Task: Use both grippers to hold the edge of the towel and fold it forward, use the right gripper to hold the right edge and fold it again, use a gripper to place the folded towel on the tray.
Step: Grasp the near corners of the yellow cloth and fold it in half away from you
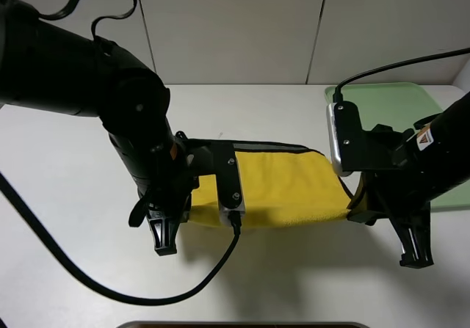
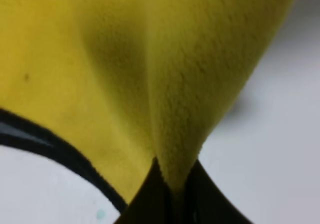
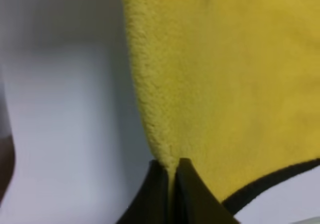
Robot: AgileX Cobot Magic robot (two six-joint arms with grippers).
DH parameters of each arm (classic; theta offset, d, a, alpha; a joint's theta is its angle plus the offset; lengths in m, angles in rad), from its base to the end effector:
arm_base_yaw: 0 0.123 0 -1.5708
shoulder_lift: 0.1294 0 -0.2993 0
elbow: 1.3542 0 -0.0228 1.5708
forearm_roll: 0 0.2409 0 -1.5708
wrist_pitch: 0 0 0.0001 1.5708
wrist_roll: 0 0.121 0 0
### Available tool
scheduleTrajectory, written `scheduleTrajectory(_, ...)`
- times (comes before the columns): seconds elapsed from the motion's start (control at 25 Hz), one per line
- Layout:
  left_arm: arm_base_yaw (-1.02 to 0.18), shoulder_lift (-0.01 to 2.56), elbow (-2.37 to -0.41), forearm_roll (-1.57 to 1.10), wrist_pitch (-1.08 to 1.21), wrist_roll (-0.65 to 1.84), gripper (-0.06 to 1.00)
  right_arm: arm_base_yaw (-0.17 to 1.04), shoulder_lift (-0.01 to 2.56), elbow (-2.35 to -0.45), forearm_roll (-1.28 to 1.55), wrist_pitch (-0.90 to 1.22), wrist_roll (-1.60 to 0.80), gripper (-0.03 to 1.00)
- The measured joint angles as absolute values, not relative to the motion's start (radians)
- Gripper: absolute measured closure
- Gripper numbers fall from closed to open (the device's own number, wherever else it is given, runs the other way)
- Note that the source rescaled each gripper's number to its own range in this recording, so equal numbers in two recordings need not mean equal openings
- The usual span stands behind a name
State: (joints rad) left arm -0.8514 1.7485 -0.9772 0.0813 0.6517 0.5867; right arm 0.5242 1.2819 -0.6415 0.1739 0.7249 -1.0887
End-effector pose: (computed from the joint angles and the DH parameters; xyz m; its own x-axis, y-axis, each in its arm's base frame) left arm 0.2152 -0.2366 0.1562 -0.0585 0.9858 -0.1574 0.9798 0.0869 0.1802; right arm 0.1704 0.1146 0.1965 -0.0449 -0.9646 -0.2598 -0.9794 0.0938 -0.1789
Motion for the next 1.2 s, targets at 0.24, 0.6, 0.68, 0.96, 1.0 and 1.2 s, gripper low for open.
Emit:
scheduleTrajectory(0.24, -0.851, 1.702, -0.977, 0.078, 0.672, 0.587, 0.94, 0.525, 1.214, -0.642, 0.191, 0.807, -1.014, 0.97)
scheduleTrajectory(0.6, -0.851, 1.647, -0.977, 0.073, 0.692, 0.587, 0.94, 0.527, 1.133, -0.642, 0.223, 0.901, -0.932, 0.97)
scheduleTrajectory(0.68, -0.851, 1.630, -0.977, 0.072, 0.697, 0.587, 0.94, 0.527, 1.124, -0.642, 0.234, 0.916, -0.924, 0.97)
scheduleTrajectory(0.96, -0.851, 1.611, -0.978, 0.071, 0.691, 0.587, 0.94, 0.527, 1.119, -0.642, 0.236, 0.929, -0.894, 0.97)
scheduleTrajectory(1.0, -0.851, 1.611, -0.978, 0.074, 0.681, 0.587, 0.94, 0.527, 1.119, -0.642, 0.224, 0.927, -0.881, 0.97)
scheduleTrajectory(1.2, -0.851, 1.611, -0.978, 0.116, 0.591, 0.587, 0.94, 0.527, 1.119, -0.642, 0.135, 0.911, -0.789, 0.97)
